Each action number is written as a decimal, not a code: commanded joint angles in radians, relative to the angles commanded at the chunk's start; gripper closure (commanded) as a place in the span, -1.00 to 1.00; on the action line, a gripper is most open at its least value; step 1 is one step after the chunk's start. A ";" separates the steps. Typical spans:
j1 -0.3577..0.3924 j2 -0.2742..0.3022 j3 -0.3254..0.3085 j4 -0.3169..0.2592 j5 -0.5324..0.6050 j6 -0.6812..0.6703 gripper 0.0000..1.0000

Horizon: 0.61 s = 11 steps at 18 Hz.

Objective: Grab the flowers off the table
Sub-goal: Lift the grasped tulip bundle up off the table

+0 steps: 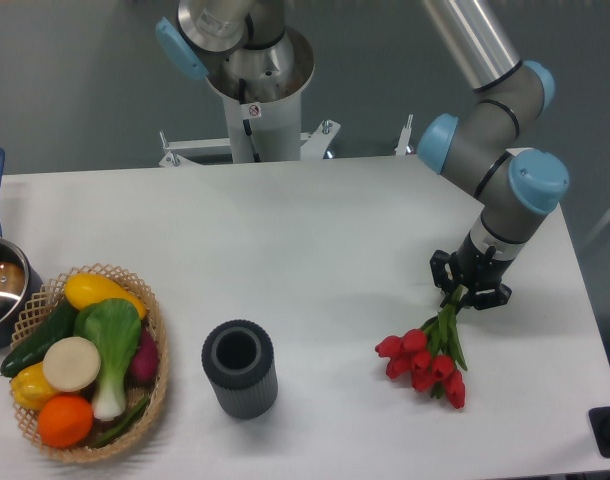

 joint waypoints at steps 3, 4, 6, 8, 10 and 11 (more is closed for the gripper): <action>0.000 0.017 -0.002 0.000 0.000 -0.006 0.47; 0.000 0.025 -0.002 0.000 -0.002 -0.012 0.49; 0.000 0.041 -0.006 0.002 -0.005 -0.014 0.49; 0.005 0.061 -0.012 0.002 -0.023 -0.012 0.49; 0.012 0.086 -0.014 0.002 -0.064 -0.014 0.49; 0.018 0.098 -0.014 0.003 -0.102 -0.014 0.49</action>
